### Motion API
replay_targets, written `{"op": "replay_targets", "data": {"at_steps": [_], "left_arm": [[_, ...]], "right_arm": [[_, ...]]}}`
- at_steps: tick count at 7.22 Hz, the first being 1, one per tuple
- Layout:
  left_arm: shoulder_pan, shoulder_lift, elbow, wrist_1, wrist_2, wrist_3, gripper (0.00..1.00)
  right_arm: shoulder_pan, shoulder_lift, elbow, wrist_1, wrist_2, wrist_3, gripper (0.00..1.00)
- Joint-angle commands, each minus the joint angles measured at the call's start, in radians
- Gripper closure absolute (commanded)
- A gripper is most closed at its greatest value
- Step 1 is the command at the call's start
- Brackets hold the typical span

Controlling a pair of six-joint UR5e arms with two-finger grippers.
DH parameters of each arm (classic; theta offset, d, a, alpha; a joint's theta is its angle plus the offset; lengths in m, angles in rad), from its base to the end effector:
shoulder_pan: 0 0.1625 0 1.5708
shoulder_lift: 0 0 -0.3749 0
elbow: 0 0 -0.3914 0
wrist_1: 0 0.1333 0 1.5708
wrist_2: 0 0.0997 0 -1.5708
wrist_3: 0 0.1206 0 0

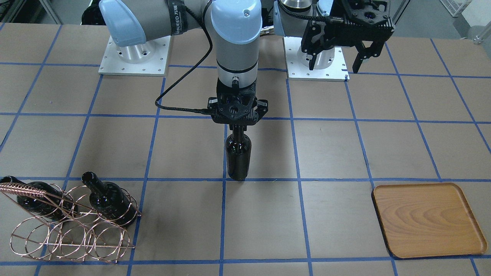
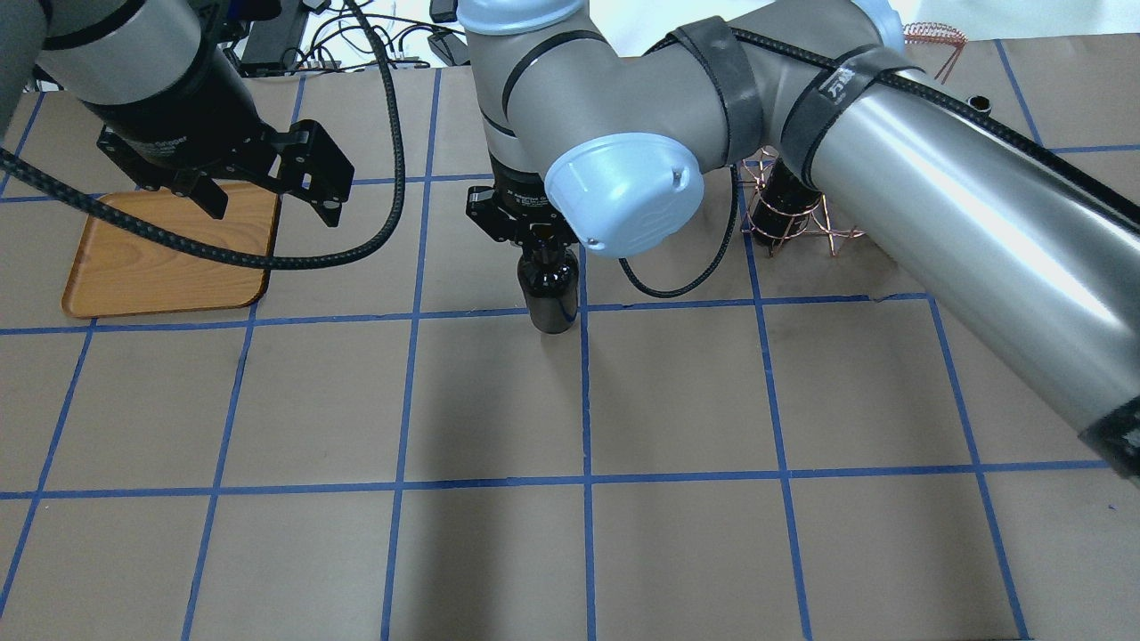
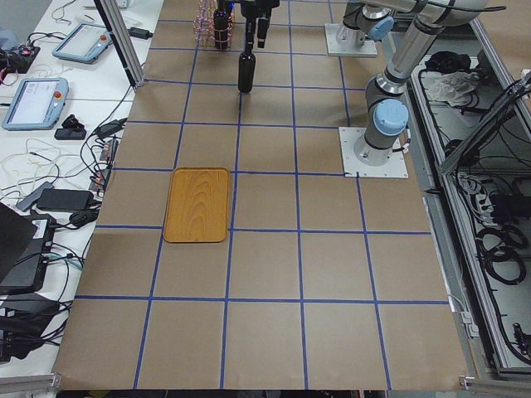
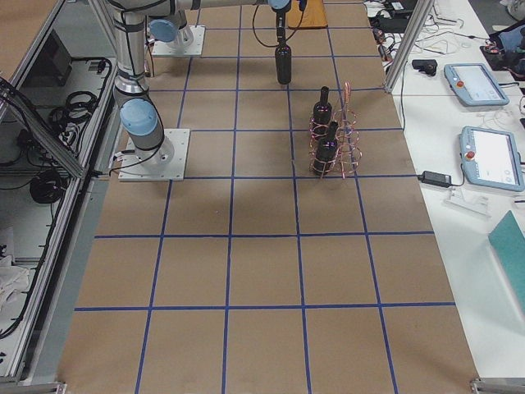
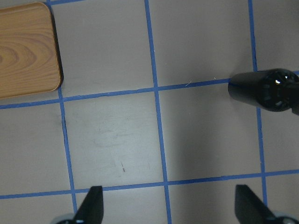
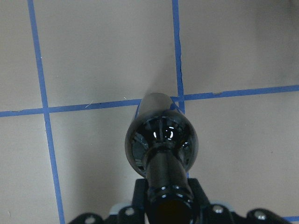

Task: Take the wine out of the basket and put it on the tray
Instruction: 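Carry the bottle toward the table center and stand it upright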

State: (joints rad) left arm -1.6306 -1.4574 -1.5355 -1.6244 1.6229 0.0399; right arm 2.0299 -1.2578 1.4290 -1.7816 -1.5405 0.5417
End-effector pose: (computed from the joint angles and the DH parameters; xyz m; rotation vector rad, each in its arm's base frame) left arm -0.1540 -0.4469 0.4825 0.1500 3.0833 -0.1477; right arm 0.3911 -0.4821 0.3360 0.1269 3.0933 -0.0313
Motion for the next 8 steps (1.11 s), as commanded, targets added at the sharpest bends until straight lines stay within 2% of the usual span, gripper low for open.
{"op": "replay_targets", "data": {"at_steps": [1,3,4,5,8], "left_arm": [[0.000,0.002,0.000,-0.002,0.000,0.000,0.00],[-0.002,0.002,-0.002,-0.002,-0.001,-0.006,0.00],[-0.002,0.002,-0.005,0.000,-0.001,-0.011,0.00],[-0.002,0.002,-0.005,-0.002,-0.001,-0.009,0.00],[-0.002,0.000,-0.008,-0.003,-0.011,-0.012,0.00]], "right_arm": [[0.018,-0.008,0.027,0.013,0.005,0.014,1.00],[0.030,-0.008,0.041,0.010,0.008,0.020,1.00],[0.030,-0.006,0.041,0.008,0.002,0.008,0.42],[0.029,-0.009,0.037,0.010,0.003,0.006,0.00],[-0.005,-0.081,0.028,0.056,0.003,0.000,0.00]]}}
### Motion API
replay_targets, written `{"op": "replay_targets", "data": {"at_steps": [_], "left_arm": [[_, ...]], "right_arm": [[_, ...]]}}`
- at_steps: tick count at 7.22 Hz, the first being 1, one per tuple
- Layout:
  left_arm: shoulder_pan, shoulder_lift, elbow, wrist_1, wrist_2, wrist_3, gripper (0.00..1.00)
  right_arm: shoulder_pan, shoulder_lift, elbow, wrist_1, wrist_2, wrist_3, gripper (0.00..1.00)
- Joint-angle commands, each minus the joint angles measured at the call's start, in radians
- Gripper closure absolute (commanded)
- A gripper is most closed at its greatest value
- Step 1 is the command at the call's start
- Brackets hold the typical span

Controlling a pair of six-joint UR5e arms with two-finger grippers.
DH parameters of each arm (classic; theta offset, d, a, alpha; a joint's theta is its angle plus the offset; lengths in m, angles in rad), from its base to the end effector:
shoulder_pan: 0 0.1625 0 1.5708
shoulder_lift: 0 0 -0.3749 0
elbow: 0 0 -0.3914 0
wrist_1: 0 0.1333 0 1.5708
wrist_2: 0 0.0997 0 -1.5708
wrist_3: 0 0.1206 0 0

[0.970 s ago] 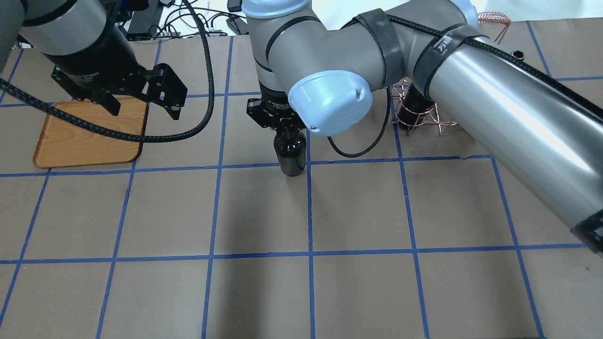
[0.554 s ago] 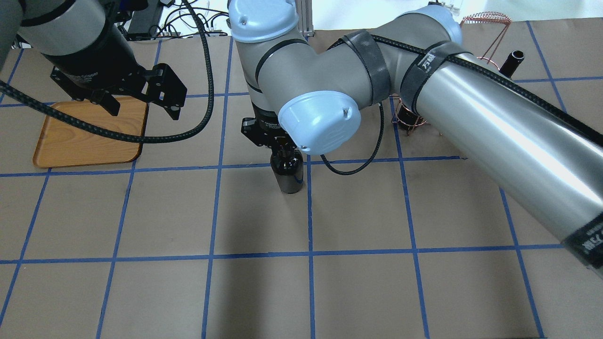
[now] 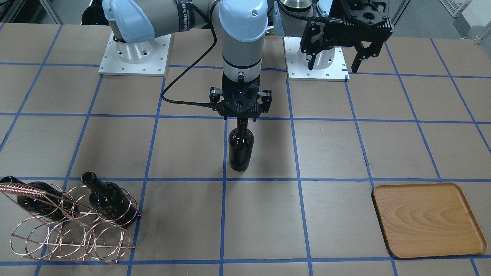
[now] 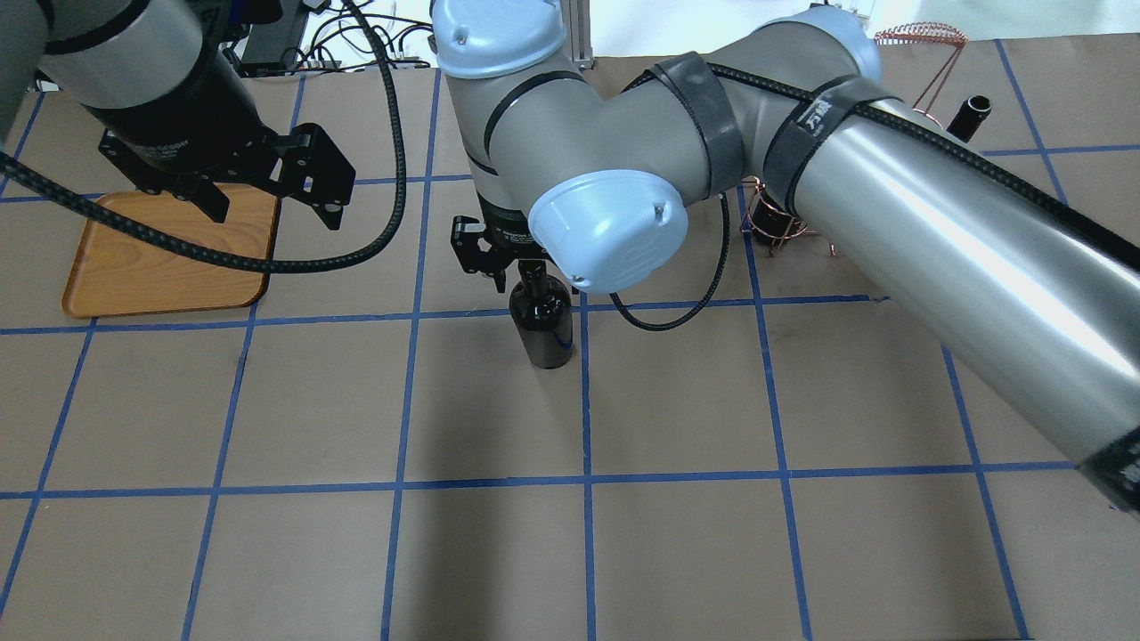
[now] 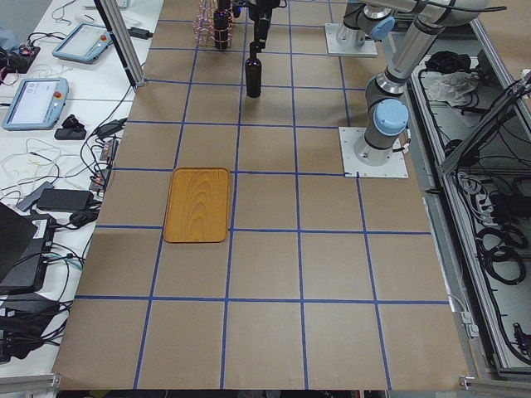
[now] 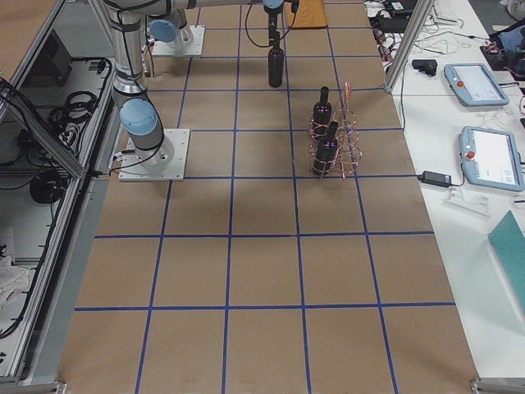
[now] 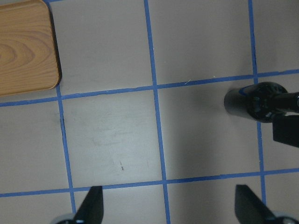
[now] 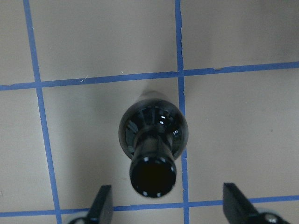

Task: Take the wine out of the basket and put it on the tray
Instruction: 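Carry the bottle toward the table center and stand it upright, then open the right gripper and raise it while the left gripper moves over the bottle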

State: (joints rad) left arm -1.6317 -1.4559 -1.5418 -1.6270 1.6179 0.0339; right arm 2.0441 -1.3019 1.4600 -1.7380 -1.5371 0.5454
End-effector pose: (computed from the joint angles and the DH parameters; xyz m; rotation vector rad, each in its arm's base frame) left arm -0.1550 -0.4456 0.4798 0.1433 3.0894 -0.1367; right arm 0.3898 -0.4598 0.3427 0.1118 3.1057 0.0132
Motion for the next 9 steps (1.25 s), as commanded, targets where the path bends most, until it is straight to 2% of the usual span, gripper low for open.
{"op": "replay_targets", "data": {"at_steps": [1,2,4,5,7,9], "left_arm": [[-0.005,-0.004,-0.001,-0.002,-0.013,-0.015,0.00],[-0.017,-0.032,-0.003,0.009,-0.022,-0.063,0.00],[-0.058,-0.041,-0.012,0.010,-0.023,-0.172,0.00],[-0.104,-0.058,-0.017,0.036,-0.023,-0.257,0.00],[-0.209,-0.125,-0.046,0.140,-0.053,-0.362,0.00],[-0.281,-0.178,-0.084,0.247,-0.067,-0.440,0.00]], "right_arm": [[-0.063,-0.066,-0.003,0.014,0.000,-0.042,0.00],[-0.121,-0.085,-0.003,0.012,-0.014,-0.158,0.00],[-0.258,-0.108,-0.003,0.020,-0.015,-0.244,0.00],[-0.309,-0.117,-0.003,0.015,-0.018,-0.374,0.00],[-0.378,-0.123,0.000,0.014,-0.018,-0.403,0.00],[-0.383,-0.131,0.013,0.021,-0.017,-0.404,0.00]]}}
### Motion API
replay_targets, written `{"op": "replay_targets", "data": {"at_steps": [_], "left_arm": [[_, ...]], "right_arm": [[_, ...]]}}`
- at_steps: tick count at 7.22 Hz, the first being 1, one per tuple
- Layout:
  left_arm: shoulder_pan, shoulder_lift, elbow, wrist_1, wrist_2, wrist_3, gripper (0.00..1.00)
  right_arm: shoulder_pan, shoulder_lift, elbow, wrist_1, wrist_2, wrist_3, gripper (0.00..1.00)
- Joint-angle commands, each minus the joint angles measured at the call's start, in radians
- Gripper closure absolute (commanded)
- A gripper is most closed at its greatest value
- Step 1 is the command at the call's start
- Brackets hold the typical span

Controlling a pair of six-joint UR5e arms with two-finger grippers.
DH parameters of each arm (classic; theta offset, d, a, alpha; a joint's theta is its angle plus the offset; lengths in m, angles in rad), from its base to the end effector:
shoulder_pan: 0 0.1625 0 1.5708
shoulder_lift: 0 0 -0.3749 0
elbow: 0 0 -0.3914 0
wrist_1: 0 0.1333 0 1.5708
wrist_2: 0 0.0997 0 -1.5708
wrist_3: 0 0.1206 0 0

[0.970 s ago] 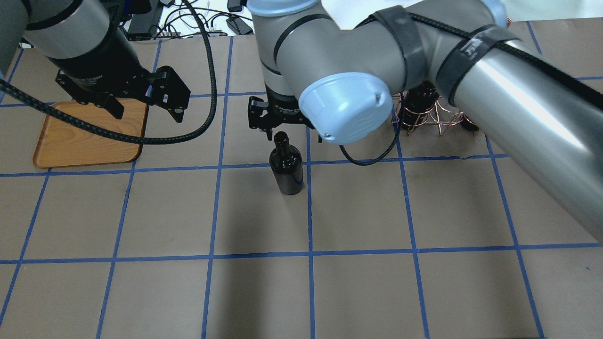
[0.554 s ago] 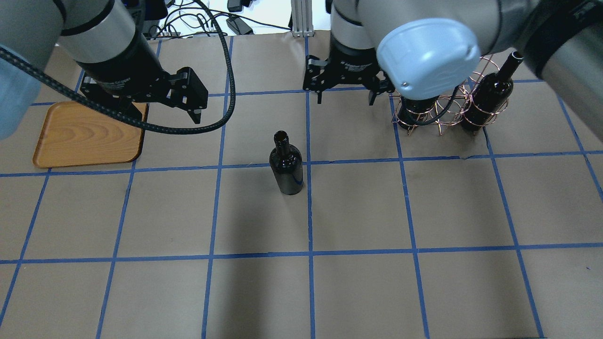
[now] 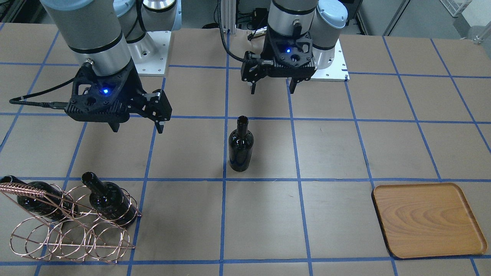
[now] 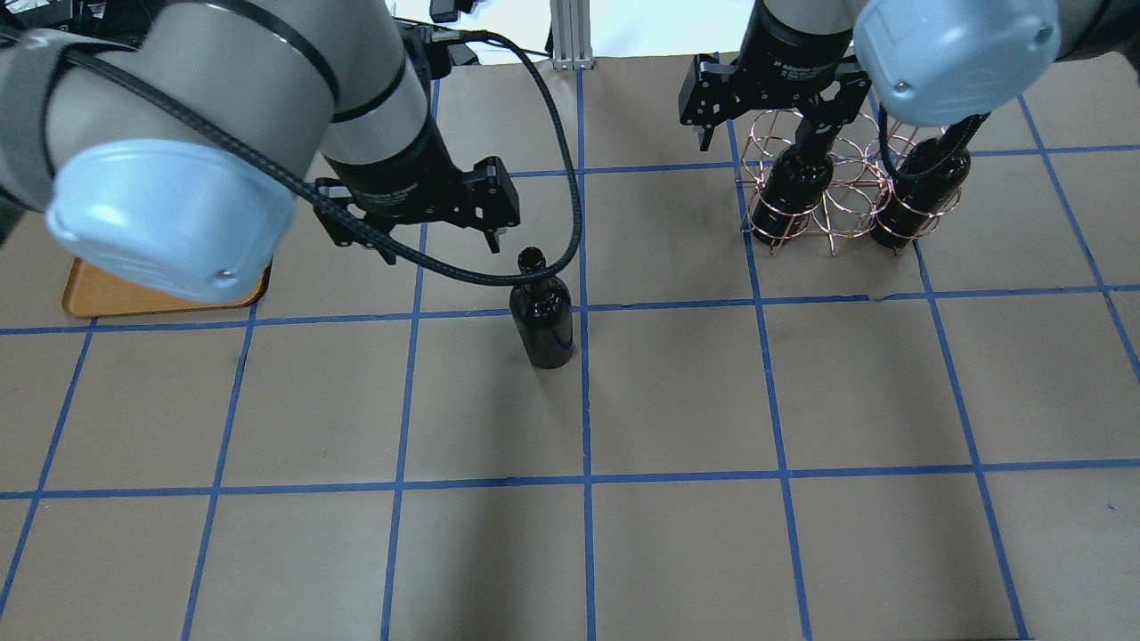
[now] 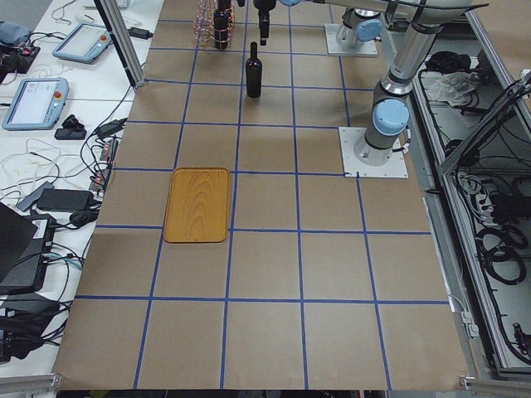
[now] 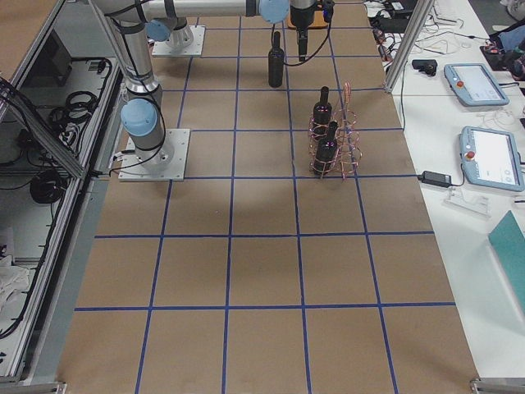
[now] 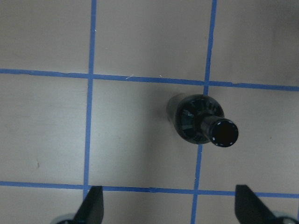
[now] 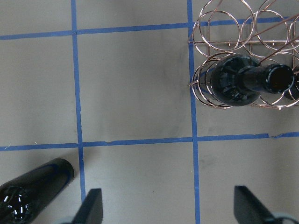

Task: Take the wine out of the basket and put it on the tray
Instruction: 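Open the right gripper and raise it while the left gripper moves over the bottle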

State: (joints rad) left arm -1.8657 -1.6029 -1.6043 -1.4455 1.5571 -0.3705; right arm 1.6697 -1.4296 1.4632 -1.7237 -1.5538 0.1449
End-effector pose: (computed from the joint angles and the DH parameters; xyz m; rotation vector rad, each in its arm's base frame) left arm -0.2772 -0.4481 0.3971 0.1168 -3.1059 0.0807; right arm 0.1897 -0.5412 0.4127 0.0698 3.1042 -0.1808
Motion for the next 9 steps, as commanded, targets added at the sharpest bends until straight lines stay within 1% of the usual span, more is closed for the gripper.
{"op": "replay_targets", "data": {"at_steps": [1,2,4,5,6,7,9], "left_arm": [[-0.052,-0.058,-0.026,0.101,-0.002,-0.047,0.00],[-0.055,-0.069,-0.026,0.131,-0.003,-0.044,0.00],[-0.052,-0.074,-0.029,0.129,0.004,-0.006,0.00],[-0.040,-0.083,-0.028,0.161,0.003,-0.004,0.00],[-0.039,-0.112,-0.035,0.233,0.005,-0.007,0.00],[-0.039,-0.149,-0.039,0.238,0.005,-0.011,0.00],[-0.038,-0.187,-0.040,0.246,0.003,-0.019,0.00]], "right_arm": [[-0.016,-0.003,0.009,0.007,-0.011,-0.019,0.00],[-0.016,-0.005,0.011,0.027,-0.035,-0.034,0.00],[-0.018,-0.017,0.011,0.061,-0.023,-0.066,0.00],[-0.016,-0.023,0.012,0.062,-0.023,-0.080,0.00],[-0.016,-0.026,0.023,0.064,-0.026,-0.082,0.00],[-0.018,-0.026,0.028,0.070,-0.025,-0.082,0.00],[-0.016,-0.034,0.028,0.075,-0.020,-0.082,0.00]]}}
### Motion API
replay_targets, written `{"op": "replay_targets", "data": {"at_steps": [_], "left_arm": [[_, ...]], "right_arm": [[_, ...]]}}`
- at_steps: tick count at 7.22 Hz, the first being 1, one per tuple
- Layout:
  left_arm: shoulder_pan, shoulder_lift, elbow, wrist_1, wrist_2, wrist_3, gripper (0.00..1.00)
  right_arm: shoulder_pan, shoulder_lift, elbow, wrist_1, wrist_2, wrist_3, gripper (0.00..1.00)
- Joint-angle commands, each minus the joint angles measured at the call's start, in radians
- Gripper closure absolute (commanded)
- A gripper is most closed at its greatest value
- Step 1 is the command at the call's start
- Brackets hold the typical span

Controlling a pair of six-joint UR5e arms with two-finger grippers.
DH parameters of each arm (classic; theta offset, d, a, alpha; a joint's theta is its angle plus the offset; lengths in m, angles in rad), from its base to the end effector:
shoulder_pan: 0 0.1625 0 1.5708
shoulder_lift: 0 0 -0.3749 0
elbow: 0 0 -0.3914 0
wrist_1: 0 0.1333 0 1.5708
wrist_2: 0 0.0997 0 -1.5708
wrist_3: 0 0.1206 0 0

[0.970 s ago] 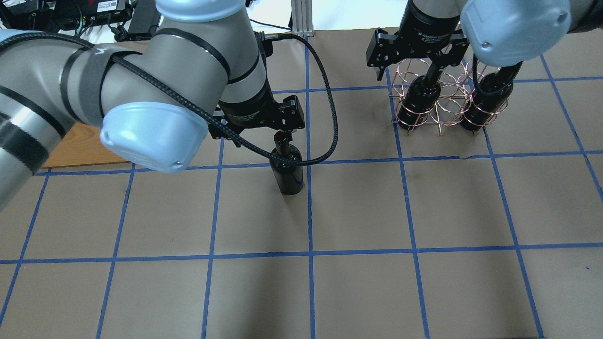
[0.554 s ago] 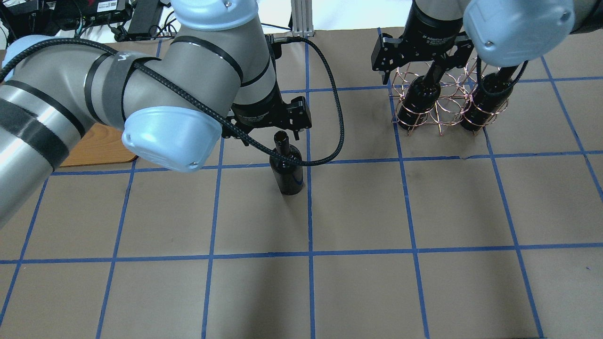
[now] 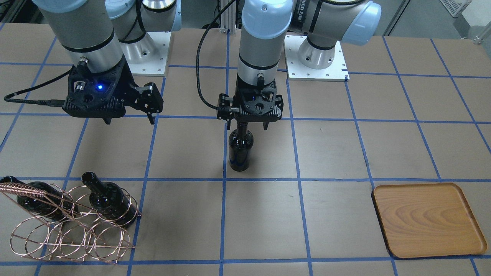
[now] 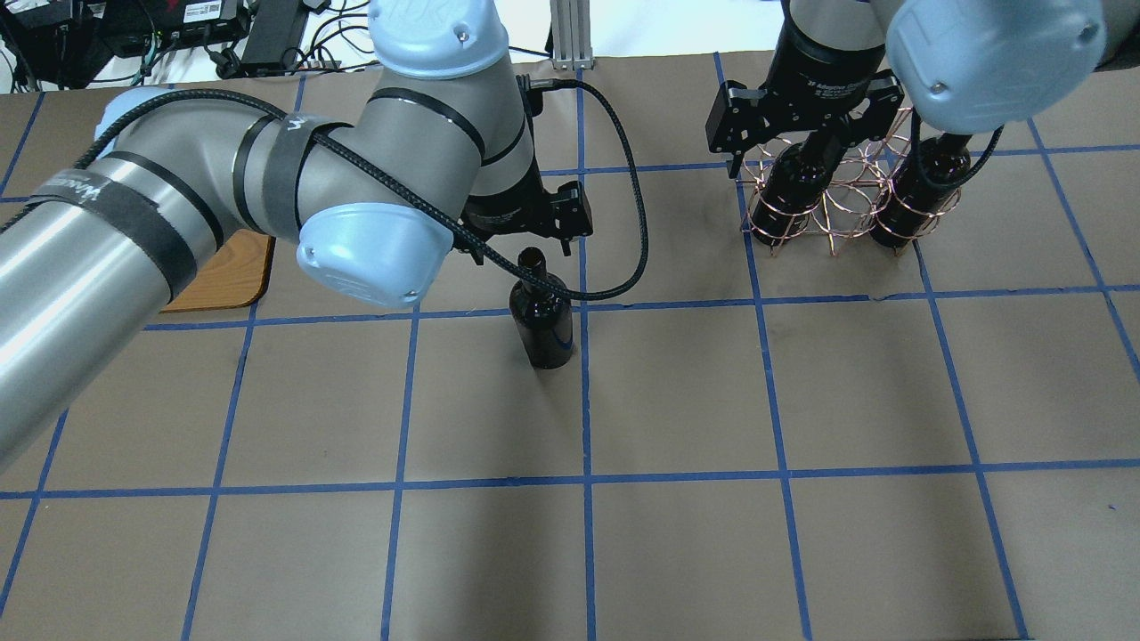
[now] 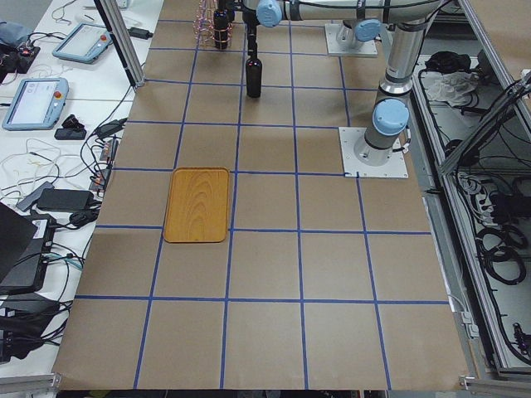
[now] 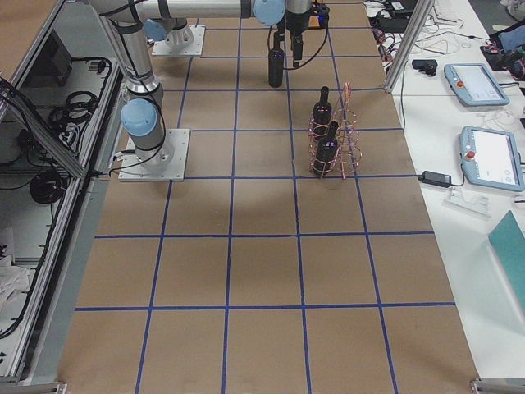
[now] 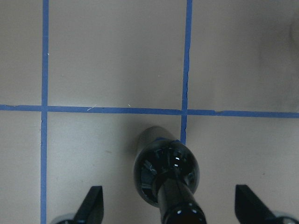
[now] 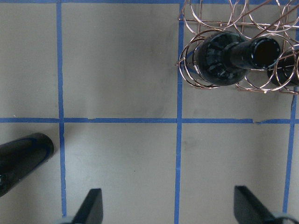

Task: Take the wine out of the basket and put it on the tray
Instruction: 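Lower the left gripper and close it on the bottle neck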

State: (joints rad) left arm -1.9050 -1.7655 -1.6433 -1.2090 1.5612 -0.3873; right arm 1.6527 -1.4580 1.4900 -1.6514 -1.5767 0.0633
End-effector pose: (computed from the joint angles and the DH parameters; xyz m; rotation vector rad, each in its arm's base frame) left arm -0.3109 -0.4856 0.3163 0.0815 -3.0954 0.1319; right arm 0.1762 -0.5262 0.4069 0.0290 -3.1382 0.0767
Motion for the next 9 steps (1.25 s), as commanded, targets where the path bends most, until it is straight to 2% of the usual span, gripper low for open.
{"op": "replay_targets", "data": {"at_steps": [1,3,8,9], "left_arm": [[0.001,-0.029,-0.001,0.014,0.000,0.008,0.06],[0.001,-0.023,-0.003,0.008,0.000,0.007,0.18],[0.006,-0.023,-0.023,-0.012,-0.012,0.001,0.18],[0.006,-0.022,-0.024,-0.009,-0.013,0.001,0.24]], "right_arm": [[0.001,-0.005,0.001,0.004,0.003,-0.025,0.00],[0.001,-0.018,0.001,0.004,0.036,-0.117,0.00],[0.001,-0.027,0.001,0.024,0.021,-0.114,0.00],[-0.001,-0.031,0.003,0.034,0.023,-0.117,0.00]]}}
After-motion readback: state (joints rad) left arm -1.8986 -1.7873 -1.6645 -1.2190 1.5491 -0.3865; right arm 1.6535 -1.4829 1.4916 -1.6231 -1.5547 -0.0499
